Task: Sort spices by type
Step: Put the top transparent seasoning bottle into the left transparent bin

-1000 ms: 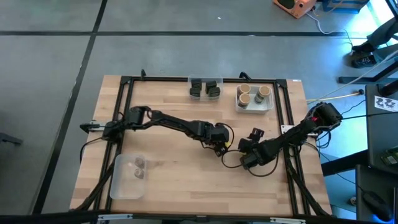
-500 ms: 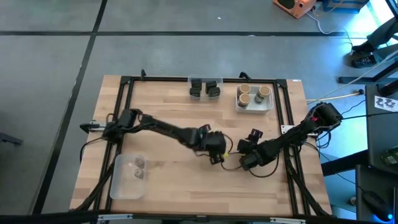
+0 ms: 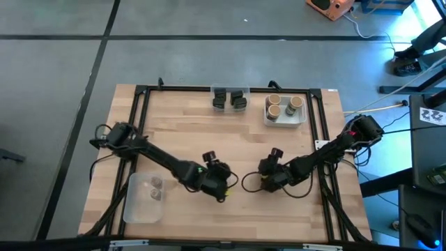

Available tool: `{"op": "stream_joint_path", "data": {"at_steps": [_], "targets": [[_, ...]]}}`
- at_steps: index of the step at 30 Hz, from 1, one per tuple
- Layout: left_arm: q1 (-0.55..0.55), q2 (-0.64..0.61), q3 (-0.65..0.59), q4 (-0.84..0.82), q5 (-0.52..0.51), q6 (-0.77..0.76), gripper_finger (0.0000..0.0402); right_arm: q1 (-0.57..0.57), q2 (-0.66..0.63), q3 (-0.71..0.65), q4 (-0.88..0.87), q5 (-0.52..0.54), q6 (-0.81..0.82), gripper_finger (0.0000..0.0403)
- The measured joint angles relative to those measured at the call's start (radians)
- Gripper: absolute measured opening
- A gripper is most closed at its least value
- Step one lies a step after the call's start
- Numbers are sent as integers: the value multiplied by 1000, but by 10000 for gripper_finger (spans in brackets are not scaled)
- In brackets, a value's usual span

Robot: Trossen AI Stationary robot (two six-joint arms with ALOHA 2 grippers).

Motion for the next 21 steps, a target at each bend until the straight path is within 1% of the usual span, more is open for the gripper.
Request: {"op": "stream_joint_path", "data": {"at_steps": [3, 5, 9, 12, 13, 15, 19, 21], "targets": [[-14, -59, -162, 224, 8, 15, 172, 0, 0, 0, 84, -6, -32, 248], [-18, -90, -273, 427, 31, 52, 172, 0, 0, 0, 136, -6, -54, 248], [-8, -95, -486, 897, 136, 155, 172, 0, 0, 0, 272, 13, -115, 248], [13, -68, -591, 1201, 229, 241, 172, 0, 7, 1, 378, 12, -174, 248], [20, -60, -614, 1260, 257, 270, 172, -1, 11, 0, 412, 13, -197, 248], [36, -38, -632, 1316, 304, 305, 172, -2, 24, 1, 489, 5, -254, 248], [63, -6, -629, 1329, 393, 342, 172, -7, 41, 0, 606, -20, -346, 248], [69, 2, -625, 1327, 400, 353, 172, -10, 41, 0, 659, -73, -373, 248]]}}
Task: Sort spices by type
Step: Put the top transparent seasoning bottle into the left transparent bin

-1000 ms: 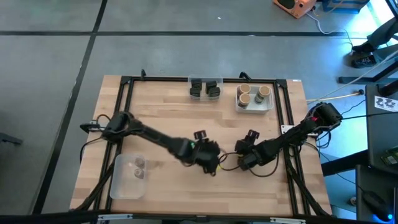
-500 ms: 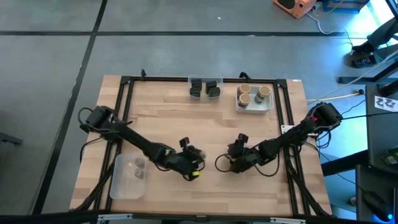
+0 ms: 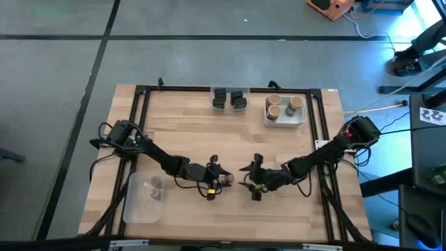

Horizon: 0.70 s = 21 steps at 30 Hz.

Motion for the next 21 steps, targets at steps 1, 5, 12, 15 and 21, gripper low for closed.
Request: {"op": "stream_joint_path", "data": {"at_steps": [1, 5, 12, 15, 21], "targets": [[0, 0, 1, -6, 0, 12, 172, -9, 0, 0, 29, -32, -13, 248], [-2, 0, 5, 15, 3, 70, 172, -41, 0, 0, 96, -141, -20, 248], [5, 0, 11, 47, 5, 186, 172, -78, 0, 1, 17, -225, -12, 248], [14, 0, 11, 49, 5, 198, 172, -78, 3, 1, -78, -205, 6, 248], [38, 43, 11, 67, 54, 179, 172, -78, 74, 2, -22, -201, 32, 243]]}}
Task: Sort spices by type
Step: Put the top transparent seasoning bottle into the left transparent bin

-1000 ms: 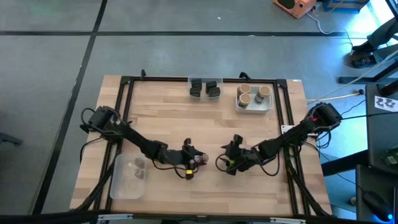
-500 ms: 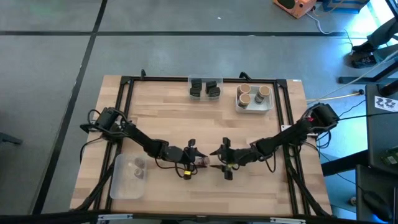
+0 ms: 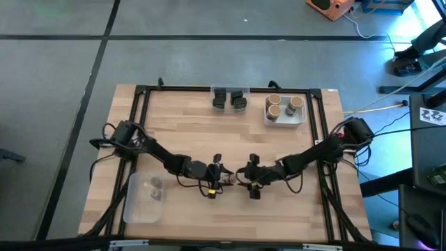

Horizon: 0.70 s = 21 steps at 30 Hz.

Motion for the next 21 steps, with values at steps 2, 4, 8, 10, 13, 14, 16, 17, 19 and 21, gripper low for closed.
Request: {"op": "stream_joint_path", "data": {"at_steps": [2, 4, 8, 10, 13, 14, 16, 17, 19, 21], "targets": [[3, 30, 0, 32, 1, -15, 172, 0, 20, 0, -15, -2, 1, 231], [3, 58, 0, 88, 1, -28, 172, 0, 31, -2, -20, -3, 1, 213], [5, 106, 17, 150, 4, -32, 172, 1, 31, -1, -5, -11, -1, 171], [7, 123, 30, 146, 5, -33, 172, 1, 31, -1, -9, -2, -2, 149], [8, 151, 57, 146, 0, -11, 172, 1, 31, -1, -9, 6, -2, 119], [8, 160, 64, 146, -2, -8, 172, 1, 31, -1, -13, 5, -2, 110], [8, 173, 75, 144, -2, -8, 172, 2, 32, -2, -18, 0, -2, 94], [8, 174, 76, 143, -2, -7, 172, 2, 32, -2, -16, -2, -2, 88], [9, 174, 76, 137, -4, -6, 172, 2, 32, -2, -18, -7, -2, 77], [9, 174, 76, 118, -9, -6, 174, 1, 32, -2, -22, -6, -2, 68]]}}
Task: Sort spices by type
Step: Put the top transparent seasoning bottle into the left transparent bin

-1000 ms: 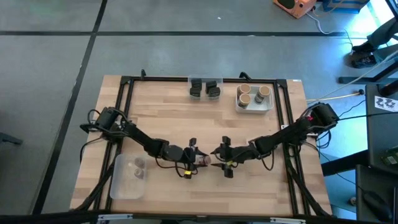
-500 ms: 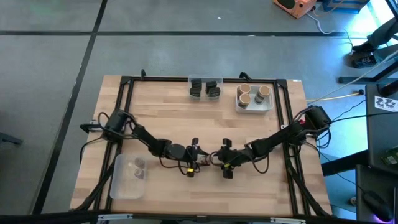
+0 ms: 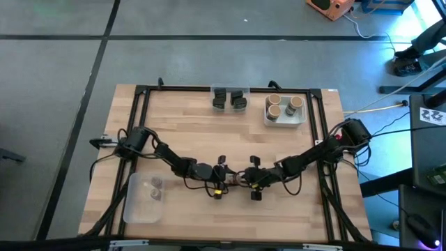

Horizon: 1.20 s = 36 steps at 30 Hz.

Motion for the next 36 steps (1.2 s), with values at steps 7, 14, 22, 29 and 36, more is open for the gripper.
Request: {"op": "stream_joint_path", "data": {"at_steps": [7, 14, 22, 29, 36], "targets": [[-1, 3, 0, -45, 2, -6, 230, -1, -2, 2, 18, 12, 0, 50], [-1, 3, 1, -38, 2, -10, 239, -1, -2, 2, 11, 11, 0, 41], [-23, -124, 1, -263, 1, -16, 240, 0, -78, 32, -107, -58, 30, 40], [-44, -287, 0, -580, -1, -114, 241, -6, -86, 88, -110, -49, 37, 67], [-85, -400, 0, -769, -57, -171, 241, -5, -32, 148, -47, -30, 28, 193]]}}
